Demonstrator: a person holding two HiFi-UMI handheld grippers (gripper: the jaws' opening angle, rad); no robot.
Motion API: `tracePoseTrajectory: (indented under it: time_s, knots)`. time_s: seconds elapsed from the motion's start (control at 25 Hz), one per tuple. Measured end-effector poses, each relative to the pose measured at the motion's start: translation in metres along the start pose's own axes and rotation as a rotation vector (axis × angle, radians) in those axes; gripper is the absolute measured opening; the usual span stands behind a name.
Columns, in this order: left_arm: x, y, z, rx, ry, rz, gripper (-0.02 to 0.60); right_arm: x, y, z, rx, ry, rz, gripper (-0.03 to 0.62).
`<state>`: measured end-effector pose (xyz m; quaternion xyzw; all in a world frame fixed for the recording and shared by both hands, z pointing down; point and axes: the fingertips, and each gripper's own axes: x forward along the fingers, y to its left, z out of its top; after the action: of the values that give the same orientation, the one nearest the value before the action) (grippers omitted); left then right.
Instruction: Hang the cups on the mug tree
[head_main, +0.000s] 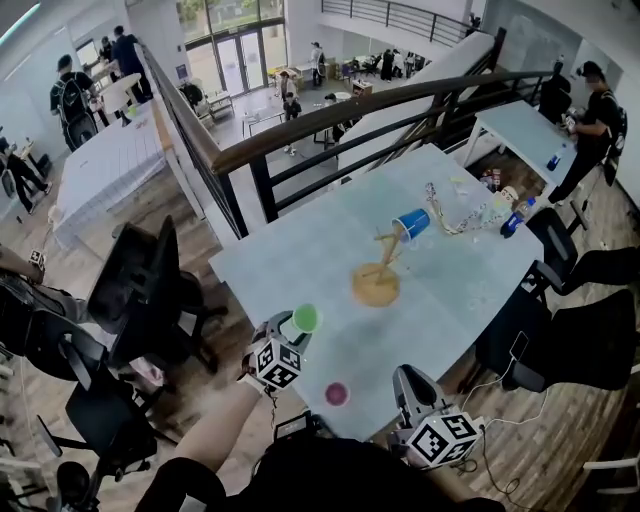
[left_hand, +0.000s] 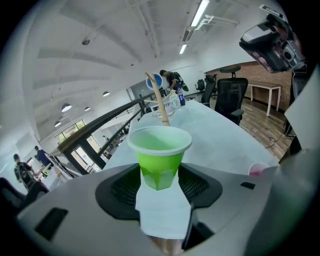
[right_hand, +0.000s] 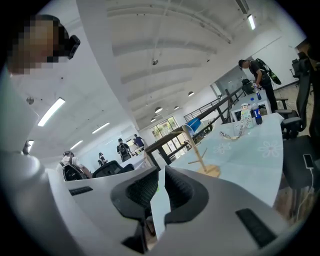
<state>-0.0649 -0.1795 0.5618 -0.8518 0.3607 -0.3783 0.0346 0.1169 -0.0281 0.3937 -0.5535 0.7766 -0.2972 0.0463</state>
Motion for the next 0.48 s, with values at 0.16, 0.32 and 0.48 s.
tracePoseTrajectory:
  time_s: [0.16,0.32,0.48]
  knots:
    - [-0.010,0.017,0.021,0.037,-0.017,0.037,0.244,-0.003,-0.003,-0.001,0.009,-0.009,0.015,0.061]
    - [-0.014,0.035,0.047,0.078,-0.032,0.087,0.244,-0.007,-0.013,-0.002,0.031,-0.032,0.027,0.061]
    - [-0.006,0.043,0.077,0.138,-0.031,0.138,0.244,-0.009,-0.034,-0.005,0.067,-0.044,0.029,0.061]
